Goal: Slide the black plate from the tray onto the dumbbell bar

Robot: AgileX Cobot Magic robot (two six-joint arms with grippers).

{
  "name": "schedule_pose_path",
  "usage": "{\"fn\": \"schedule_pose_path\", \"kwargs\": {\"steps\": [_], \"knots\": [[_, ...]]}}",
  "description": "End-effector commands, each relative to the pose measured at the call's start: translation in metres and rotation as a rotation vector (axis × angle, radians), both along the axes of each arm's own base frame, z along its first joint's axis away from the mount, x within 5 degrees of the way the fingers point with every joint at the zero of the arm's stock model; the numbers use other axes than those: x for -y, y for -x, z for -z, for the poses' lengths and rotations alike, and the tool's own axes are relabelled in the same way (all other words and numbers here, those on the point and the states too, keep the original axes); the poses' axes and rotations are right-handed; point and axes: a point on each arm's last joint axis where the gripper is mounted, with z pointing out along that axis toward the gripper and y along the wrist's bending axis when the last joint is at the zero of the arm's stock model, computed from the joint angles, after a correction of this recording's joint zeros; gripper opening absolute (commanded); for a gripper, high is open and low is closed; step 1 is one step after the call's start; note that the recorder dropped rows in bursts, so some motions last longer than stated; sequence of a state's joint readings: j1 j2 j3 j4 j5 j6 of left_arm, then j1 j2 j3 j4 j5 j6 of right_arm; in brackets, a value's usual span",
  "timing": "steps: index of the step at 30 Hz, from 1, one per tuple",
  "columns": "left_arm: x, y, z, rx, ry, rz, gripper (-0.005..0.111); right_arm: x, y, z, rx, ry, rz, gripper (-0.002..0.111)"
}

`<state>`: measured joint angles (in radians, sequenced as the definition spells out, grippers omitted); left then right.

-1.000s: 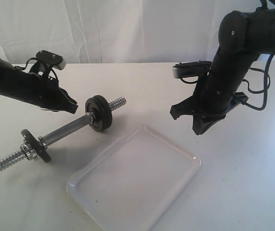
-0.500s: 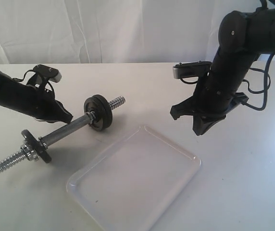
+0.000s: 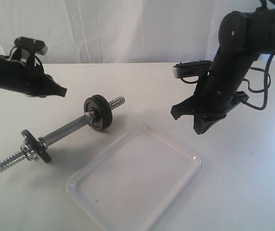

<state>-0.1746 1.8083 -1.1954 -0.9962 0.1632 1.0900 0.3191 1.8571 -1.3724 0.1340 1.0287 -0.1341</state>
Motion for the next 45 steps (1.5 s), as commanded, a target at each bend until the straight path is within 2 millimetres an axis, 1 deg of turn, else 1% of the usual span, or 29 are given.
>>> {"fn": "schedule_pose_path", "kwargs": {"steps": [1,3,5,8,12,16,17,20,23,28,30,34,36,40,45], "knots": [[-0.005,0.027,-0.045,0.075,0.064,-0.022,0.0,0.006,0.004,-0.021,0.069,-0.008,-0.01,0.0],[-0.008,0.046,-0.055,0.086,0.081,-0.03,0.0,0.008,0.011,-0.038,0.128,-0.03,-0.005,0.0],[-0.011,0.068,-0.064,0.096,0.1,-0.042,0.0,0.012,0.025,-0.062,0.21,-0.061,0.001,0.0],[-0.017,0.101,-0.072,0.11,0.124,-0.052,0.0,0.021,0.054,-0.094,0.337,-0.111,0.012,0.0],[-0.018,0.148,-0.084,0.113,0.192,0.006,0.0,0.034,0.095,-0.125,0.479,-0.17,0.023,0.0],[-0.017,0.194,-0.097,0.147,0.239,0.111,0.0,0.046,0.132,-0.141,0.589,-0.202,0.022,0.0],[-0.018,0.205,-0.099,0.17,0.243,0.119,0.0,0.048,0.14,-0.142,0.605,-0.207,0.023,0.0],[-0.024,0.234,-0.106,0.255,0.26,0.11,0.0,0.058,0.168,-0.15,0.687,-0.233,0.026,0.0],[-0.03,0.258,-0.105,0.311,0.294,0.073,0.0,0.065,0.192,-0.154,0.765,-0.258,0.03,0.0],[-0.036,0.285,-0.084,0.323,0.324,0.047,0.0,0.075,0.221,-0.152,0.832,-0.28,0.032,0.0],[-0.038,0.292,-0.072,0.313,0.336,0.032,0.0,0.078,0.229,-0.15,0.848,-0.285,0.032,0.0],[-0.042,0.302,-0.059,0.336,0.341,0.005,0.0,0.082,0.242,-0.145,0.869,-0.292,0.032,0.0],[-0.043,0.306,-0.059,0.359,0.346,0.002,0.0,0.083,0.248,-0.143,0.863,-0.291,0.028,0.0],[-0.043,0.309,-0.061,0.38,0.35,0.006,0.0,0.086,0.259,-0.139,0.799,-0.29,0.04,0.0],[-0.043,0.309,-0.061,0.381,0.349,0.007,0.0,0.086,0.261,-0.139,0.803,-0.291,0.039,0.0]]}}
